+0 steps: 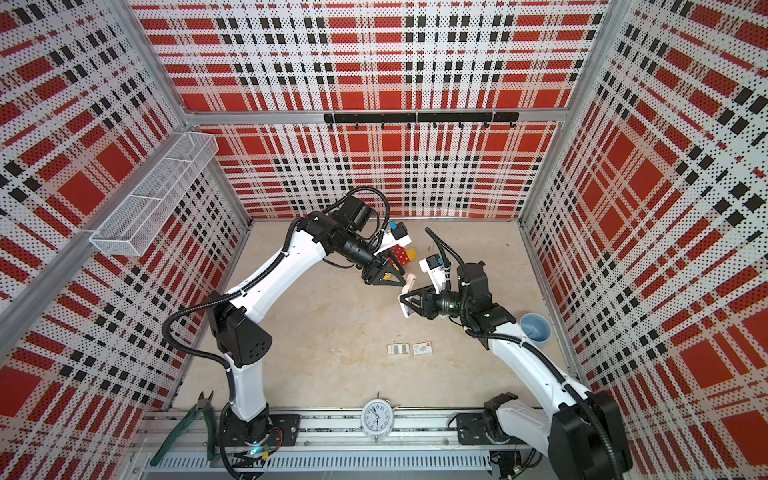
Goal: Load the staples into the stapler
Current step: 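Lower the opened stapler onto the table with the right gripper while the left withdraws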
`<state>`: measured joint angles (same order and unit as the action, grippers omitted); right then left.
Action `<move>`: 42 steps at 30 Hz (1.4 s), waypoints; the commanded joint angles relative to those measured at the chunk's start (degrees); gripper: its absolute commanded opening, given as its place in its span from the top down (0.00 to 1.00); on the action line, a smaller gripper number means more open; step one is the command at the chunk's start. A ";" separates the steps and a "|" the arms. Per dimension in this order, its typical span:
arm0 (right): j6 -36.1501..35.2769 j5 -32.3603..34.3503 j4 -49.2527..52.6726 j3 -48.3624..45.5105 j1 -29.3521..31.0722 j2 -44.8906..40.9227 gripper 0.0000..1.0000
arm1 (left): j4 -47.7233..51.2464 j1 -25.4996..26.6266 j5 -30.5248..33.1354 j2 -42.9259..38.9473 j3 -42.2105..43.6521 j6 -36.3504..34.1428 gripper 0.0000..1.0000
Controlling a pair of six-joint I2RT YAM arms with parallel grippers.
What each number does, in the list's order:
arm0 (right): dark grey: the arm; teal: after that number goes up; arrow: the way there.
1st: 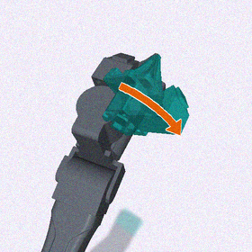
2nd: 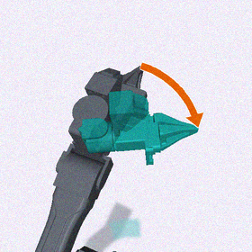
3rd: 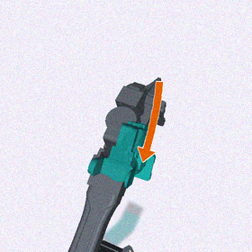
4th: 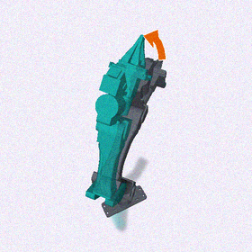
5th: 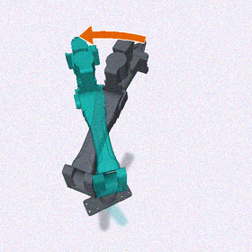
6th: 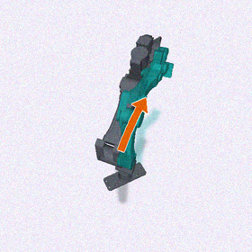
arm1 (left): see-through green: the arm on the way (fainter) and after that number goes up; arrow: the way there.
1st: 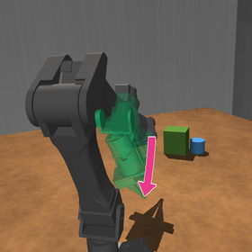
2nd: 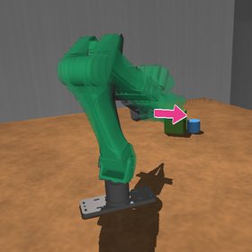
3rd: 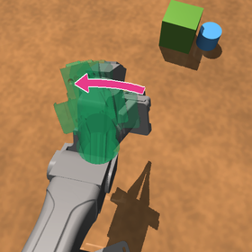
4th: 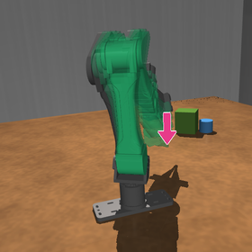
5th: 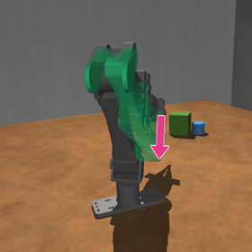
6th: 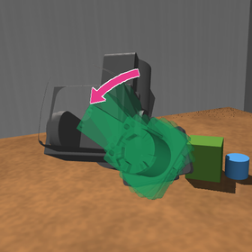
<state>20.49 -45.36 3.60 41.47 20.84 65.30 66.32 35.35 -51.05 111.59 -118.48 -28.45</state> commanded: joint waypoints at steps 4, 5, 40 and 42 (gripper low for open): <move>-2.99 7.17 1.86 3.58 -0.07 3.89 0.76 | -9.84 -3.56 9.34 -6.71 6.50 5.72 0.43; -3.32 8.68 2.51 3.82 -0.08 4.79 0.77 | -11.34 -3.93 12.52 -7.63 7.75 6.03 0.42; 1.98 43.35 15.11 21.06 8.37 37.57 0.72 | -19.20 -4.95 28.98 -16.48 25.40 6.68 0.36; 2.44 44.69 16.25 21.87 8.93 38.23 0.72 | -19.47 -5.75 28.38 -16.58 25.10 7.86 0.36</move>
<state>21.71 -3.62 19.20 61.04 28.88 102.52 48.58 30.46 -21.26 97.76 -93.78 -22.81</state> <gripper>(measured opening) 0.294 0.636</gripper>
